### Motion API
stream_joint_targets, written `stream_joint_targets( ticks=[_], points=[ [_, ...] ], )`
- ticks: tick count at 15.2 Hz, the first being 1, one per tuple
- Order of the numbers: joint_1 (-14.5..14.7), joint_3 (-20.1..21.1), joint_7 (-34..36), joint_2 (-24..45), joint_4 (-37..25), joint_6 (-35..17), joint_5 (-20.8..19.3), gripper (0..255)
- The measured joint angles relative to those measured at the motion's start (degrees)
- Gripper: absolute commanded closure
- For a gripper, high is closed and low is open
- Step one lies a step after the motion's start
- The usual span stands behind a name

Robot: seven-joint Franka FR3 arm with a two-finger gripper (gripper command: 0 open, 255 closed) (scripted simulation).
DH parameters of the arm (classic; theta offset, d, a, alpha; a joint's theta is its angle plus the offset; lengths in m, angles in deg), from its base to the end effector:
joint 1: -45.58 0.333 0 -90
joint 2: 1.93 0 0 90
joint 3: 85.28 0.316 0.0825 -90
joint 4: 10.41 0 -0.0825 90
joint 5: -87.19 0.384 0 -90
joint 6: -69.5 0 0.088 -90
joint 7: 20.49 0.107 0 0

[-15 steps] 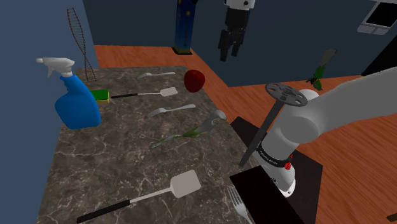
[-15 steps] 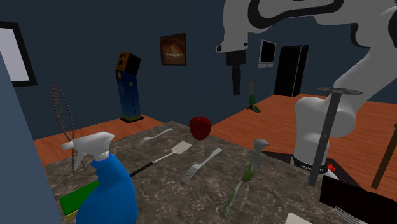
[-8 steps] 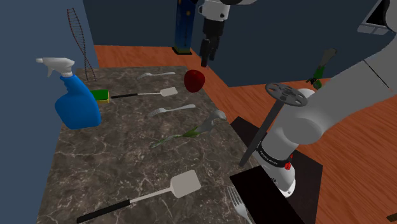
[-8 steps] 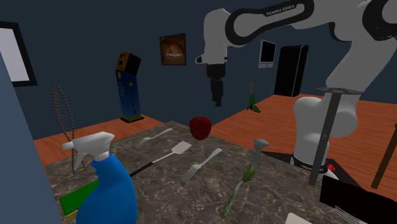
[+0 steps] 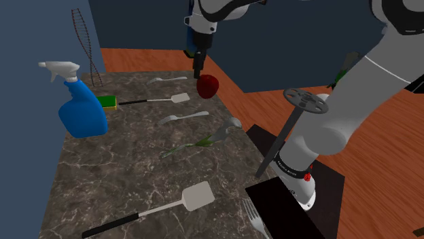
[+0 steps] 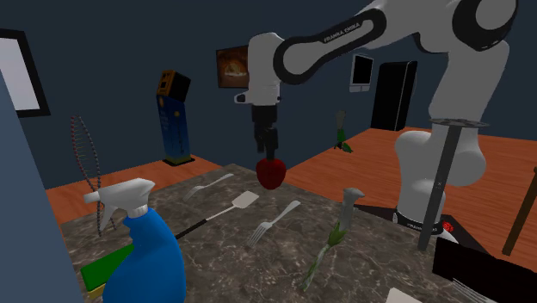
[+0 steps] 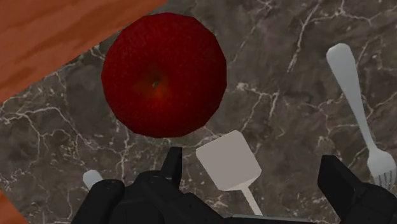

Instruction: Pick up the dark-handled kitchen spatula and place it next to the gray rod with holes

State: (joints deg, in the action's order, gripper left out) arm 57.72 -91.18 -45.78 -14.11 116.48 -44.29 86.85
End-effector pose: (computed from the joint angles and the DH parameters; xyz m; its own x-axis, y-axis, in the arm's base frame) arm 0.4811 0.0505 0.4648 0.8497 0.5272 -0.0085 0.5269 -0.8496 -0.0220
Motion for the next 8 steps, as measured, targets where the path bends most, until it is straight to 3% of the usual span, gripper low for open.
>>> stream_joint_targets(
  ticks=[8],
  points=[
    [3.45,1.93,-12.23,14.22,-8.21,-7.97,2.65,0]
  ],
)
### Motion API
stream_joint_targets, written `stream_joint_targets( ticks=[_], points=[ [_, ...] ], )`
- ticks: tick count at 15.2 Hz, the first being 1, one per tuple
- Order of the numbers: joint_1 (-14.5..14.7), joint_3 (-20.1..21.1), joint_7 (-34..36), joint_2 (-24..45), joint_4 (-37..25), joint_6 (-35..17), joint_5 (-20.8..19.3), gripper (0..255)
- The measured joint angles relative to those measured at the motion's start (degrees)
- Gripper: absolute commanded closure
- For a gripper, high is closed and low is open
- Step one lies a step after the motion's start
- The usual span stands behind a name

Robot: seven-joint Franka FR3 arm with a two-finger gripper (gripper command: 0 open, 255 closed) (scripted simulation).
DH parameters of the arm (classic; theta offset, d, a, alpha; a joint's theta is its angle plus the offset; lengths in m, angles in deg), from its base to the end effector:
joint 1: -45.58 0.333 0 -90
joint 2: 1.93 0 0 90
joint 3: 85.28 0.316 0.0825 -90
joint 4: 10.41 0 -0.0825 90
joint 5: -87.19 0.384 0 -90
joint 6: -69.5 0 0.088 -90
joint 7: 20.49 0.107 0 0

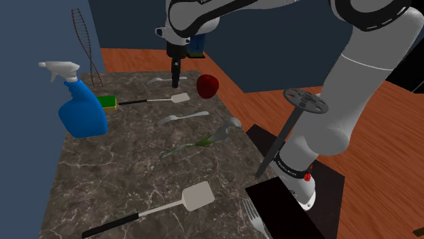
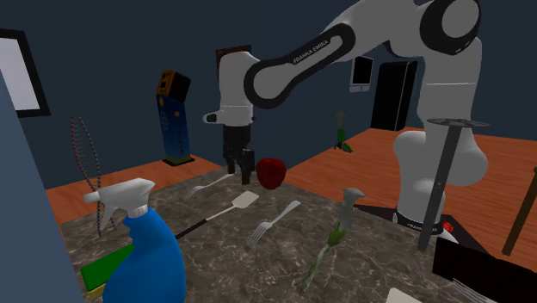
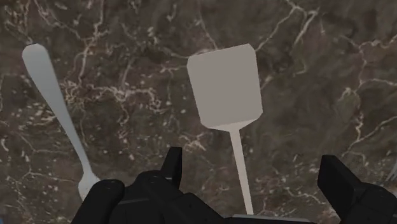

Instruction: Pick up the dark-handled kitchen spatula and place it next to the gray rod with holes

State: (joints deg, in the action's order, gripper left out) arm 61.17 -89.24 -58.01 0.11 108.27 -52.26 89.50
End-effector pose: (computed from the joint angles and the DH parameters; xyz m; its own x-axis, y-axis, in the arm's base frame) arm 0.5441 0.1140 0.4153 0.6695 0.7420 0.0338 0.7427 -0.6694 -0.0146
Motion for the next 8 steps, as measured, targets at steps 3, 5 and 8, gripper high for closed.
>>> stream_joint_targets(
  ticks=[3,5,8],
  points=[
    [1.03,1.29,-4.17,4.75,-3.55,-1.93,0.73,0],
    [1.61,2.24,-6.94,8.45,-6.04,-3.59,1.10,0],
    [2.07,3.00,-8.75,10.78,-7.34,-4.96,1.27,0]
  ],
)
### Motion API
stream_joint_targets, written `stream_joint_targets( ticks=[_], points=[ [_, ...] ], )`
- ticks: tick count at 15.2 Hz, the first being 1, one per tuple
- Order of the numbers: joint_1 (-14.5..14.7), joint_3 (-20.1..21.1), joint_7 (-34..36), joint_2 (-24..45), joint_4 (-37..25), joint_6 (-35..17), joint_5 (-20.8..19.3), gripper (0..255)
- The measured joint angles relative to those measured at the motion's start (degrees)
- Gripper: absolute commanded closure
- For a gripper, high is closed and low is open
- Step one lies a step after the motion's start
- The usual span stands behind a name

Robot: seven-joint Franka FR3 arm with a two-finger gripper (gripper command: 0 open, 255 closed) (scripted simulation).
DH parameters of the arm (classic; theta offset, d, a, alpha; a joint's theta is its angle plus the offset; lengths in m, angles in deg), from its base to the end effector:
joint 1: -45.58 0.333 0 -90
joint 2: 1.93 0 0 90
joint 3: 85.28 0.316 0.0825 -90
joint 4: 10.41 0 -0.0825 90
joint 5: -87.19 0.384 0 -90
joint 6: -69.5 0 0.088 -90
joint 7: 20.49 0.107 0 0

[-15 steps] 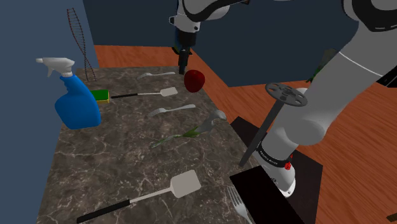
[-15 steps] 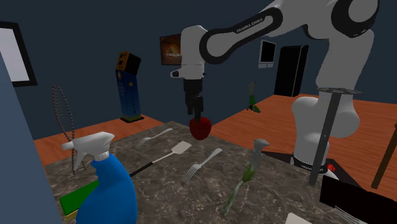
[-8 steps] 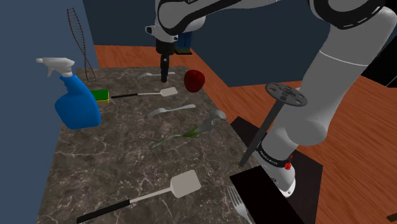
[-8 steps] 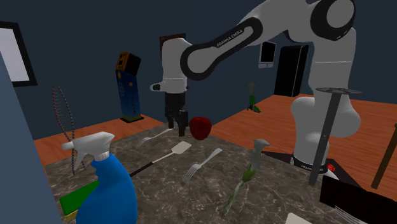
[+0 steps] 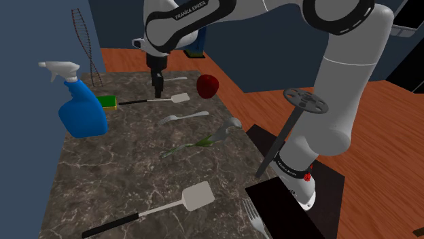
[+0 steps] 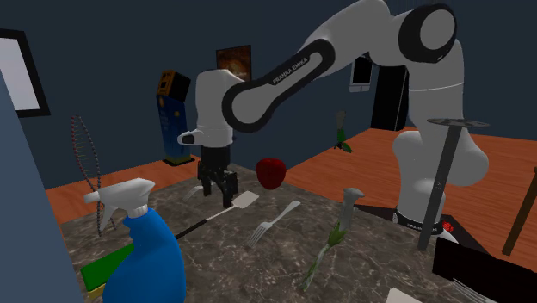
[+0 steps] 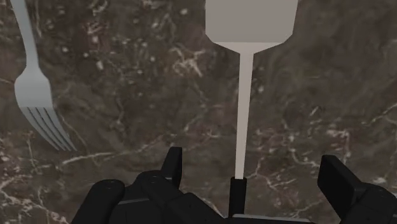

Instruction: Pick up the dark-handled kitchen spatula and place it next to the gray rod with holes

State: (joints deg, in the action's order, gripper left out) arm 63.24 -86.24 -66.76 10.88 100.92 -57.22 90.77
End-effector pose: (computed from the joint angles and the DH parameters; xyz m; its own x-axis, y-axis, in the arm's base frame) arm 0.5811 0.1769 0.3728 0.4850 0.8721 0.0652 0.8740 -0.4860 -0.0012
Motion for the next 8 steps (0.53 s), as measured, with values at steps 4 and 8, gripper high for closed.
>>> stream_joint_targets(
  ticks=[4,8],
  points=[
    [0.07,0.16,-0.35,1.96,0.44,-2.45,0.14,0],
    [0.05,0.19,-0.53,2.92,1.08,-4.06,0.24,0]
  ],
)
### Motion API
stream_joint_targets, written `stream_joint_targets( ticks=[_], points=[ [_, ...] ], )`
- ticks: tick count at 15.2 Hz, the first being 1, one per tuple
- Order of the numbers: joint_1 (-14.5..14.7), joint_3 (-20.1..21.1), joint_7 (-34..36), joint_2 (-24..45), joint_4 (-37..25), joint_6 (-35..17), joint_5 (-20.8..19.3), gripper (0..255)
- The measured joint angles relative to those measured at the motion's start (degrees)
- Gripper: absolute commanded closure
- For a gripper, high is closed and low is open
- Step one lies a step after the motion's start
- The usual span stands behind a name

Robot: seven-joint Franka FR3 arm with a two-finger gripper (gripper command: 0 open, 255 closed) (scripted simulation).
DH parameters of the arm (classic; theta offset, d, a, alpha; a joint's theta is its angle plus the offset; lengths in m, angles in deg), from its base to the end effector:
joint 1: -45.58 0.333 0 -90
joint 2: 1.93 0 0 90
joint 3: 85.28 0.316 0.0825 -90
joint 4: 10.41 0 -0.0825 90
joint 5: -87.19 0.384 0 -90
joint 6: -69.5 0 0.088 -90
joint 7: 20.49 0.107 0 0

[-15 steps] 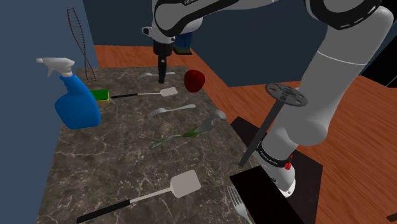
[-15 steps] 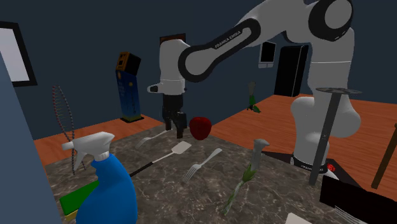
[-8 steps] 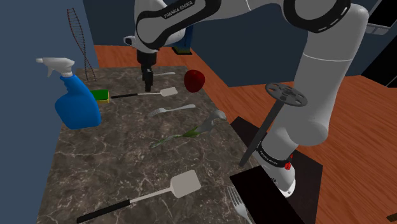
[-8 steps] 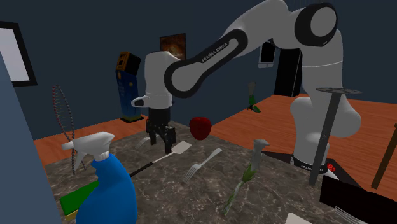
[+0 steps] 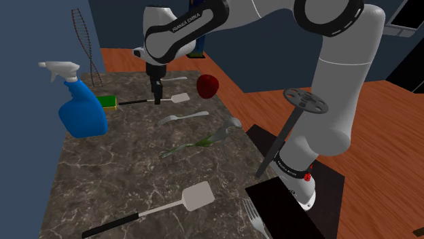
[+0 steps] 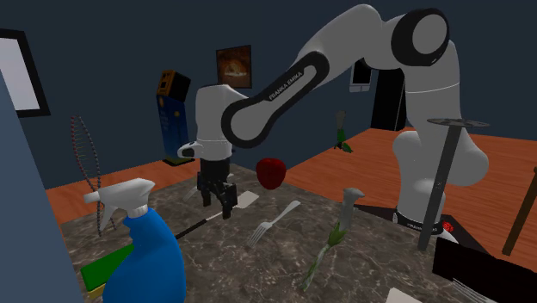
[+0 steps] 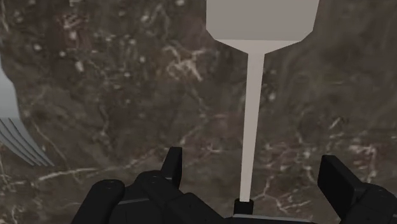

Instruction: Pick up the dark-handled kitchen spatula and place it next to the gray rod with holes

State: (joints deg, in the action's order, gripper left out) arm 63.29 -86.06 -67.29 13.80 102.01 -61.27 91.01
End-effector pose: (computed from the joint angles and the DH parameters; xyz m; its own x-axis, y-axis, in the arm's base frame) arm 0.5838 0.1797 0.3397 0.4787 0.8755 0.0661 0.8775 -0.4797 -0.0007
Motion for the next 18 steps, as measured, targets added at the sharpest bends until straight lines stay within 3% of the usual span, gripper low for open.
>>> stream_joint_targets(
  ticks=[4,5,18],
  points=[
    [0.02,0.02,0.03,0.09,0.04,-0.15,0.00,0],
    [0.03,0.02,0.03,0.10,0.04,-0.16,0.00,255],
    [0.08,0.01,0.21,-0.78,-0.54,1.28,-0.09,255]
  ],
)
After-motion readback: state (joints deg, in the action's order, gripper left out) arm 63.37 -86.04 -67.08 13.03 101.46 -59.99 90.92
